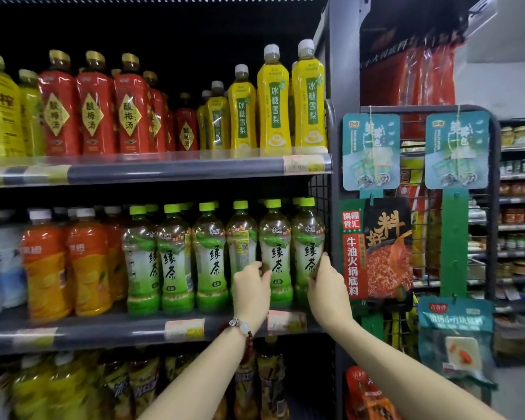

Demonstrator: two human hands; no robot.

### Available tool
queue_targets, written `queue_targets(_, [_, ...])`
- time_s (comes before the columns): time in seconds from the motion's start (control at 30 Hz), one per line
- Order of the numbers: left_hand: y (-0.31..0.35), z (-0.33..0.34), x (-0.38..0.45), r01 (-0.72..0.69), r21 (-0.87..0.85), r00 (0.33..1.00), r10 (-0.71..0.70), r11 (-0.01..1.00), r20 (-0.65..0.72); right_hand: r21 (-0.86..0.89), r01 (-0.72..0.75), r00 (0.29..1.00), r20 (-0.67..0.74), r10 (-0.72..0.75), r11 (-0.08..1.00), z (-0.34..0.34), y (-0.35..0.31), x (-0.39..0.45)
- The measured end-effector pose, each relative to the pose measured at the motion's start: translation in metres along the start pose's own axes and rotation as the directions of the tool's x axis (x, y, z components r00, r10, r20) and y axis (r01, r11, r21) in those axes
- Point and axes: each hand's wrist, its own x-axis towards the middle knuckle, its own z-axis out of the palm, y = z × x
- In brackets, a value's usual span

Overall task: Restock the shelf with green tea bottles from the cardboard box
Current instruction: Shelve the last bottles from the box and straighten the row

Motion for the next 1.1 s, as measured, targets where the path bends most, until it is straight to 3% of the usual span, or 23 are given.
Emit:
queue_targets(0.43, [-0.04,-0.041,0.005,-0.121,0.102,0.993,0.119,0.987,0.024,-0.123,0.171,0.985,-0.015,-0.174,0.978,-0.009,-0.006,-0.02])
queue_targets(0.83, [-0.062,-0.094,0.011,-0.14,0.256,0.99,0.137,0.957,0.027,-0.128,0.323,0.936,0.19,-0.296,0.938,0.014,-0.063,-0.029])
queue_targets(0.93, [-0.064,-0.099,0.014,-0.085,0.244,0.996,0.083,0.966,0.018,-0.102,0.303,0.939,0.205,-0.277,0.948,0.027,-0.076,-0.027])
queue_targets(1.1, [-0.063,-0.094,0.02,0.098,0.134,0.995,-0.098,0.986,-0.007,0.01,0.114,0.969,0.218,-0.113,0.993,0.046,-0.094,-0.018])
